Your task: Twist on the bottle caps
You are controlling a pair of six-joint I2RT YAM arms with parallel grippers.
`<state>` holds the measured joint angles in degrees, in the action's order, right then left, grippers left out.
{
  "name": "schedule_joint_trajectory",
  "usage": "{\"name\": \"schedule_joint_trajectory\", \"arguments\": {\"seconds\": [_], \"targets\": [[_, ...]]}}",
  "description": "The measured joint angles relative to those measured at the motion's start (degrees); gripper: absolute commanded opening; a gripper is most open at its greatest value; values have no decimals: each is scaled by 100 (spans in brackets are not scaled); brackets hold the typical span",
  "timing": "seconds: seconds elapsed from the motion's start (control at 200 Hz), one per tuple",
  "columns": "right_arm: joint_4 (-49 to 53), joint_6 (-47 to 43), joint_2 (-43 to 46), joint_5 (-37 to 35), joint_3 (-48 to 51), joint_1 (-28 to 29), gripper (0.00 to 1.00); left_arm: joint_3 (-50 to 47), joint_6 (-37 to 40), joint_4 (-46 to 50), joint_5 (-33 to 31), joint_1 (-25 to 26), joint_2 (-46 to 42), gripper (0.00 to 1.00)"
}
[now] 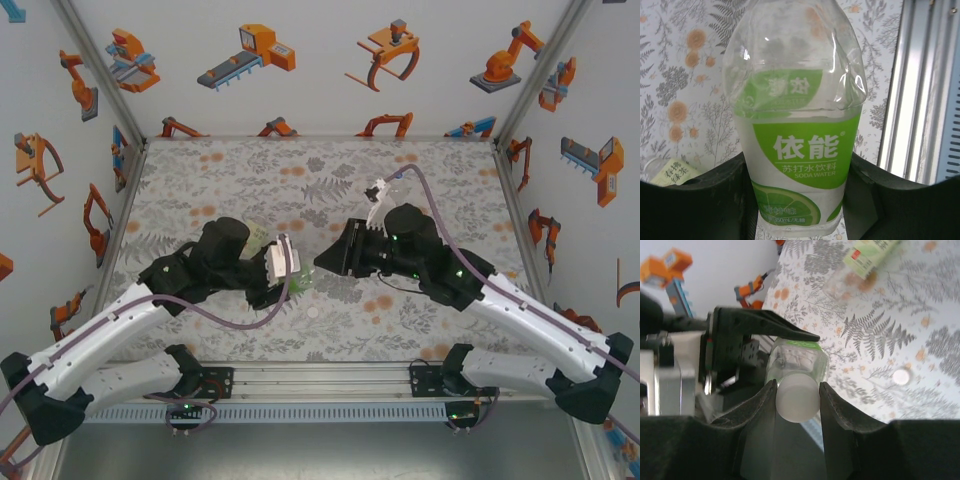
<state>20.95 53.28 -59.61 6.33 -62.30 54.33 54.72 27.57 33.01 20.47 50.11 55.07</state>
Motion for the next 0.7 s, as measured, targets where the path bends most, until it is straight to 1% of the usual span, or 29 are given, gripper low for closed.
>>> {"name": "schedule_joint_trajectory", "arguments": {"seconds": [0.12,0.25,0.325,0.33,0.34,0.366,0.421,0.491,0.576,0.701], "targets": [[350,935,-125,-439,-214,-4,0,-2,-15,-190,-203,0,66,0],[479,1488,-120,-667,-289,-11,0,-2,-24,-374,-269,11,92,0],[520,1582,-120,-734,-323,-11,19,-2,-28,-433,-269,11,103,0],[520,1580,-120,-739,-323,-9,19,-2,-28,-433,-269,11,103,0],[520,1578,-120,-745,-326,-9,23,-2,-28,-435,-269,11,103,0],[520,1565,-120,-750,-334,-9,30,-2,-28,-446,-267,11,105,0],[518,1425,-118,-748,-358,-11,40,-2,-26,-472,-258,11,105,0],[485,1095,-103,-737,-402,-9,47,-2,-26,-522,-199,11,107,0],[361,485,-33,-691,-420,-9,46,4,-22,-586,7,13,111,0],[181,-800,205,-501,-420,-9,47,59,2,-555,267,13,151,0]]}}
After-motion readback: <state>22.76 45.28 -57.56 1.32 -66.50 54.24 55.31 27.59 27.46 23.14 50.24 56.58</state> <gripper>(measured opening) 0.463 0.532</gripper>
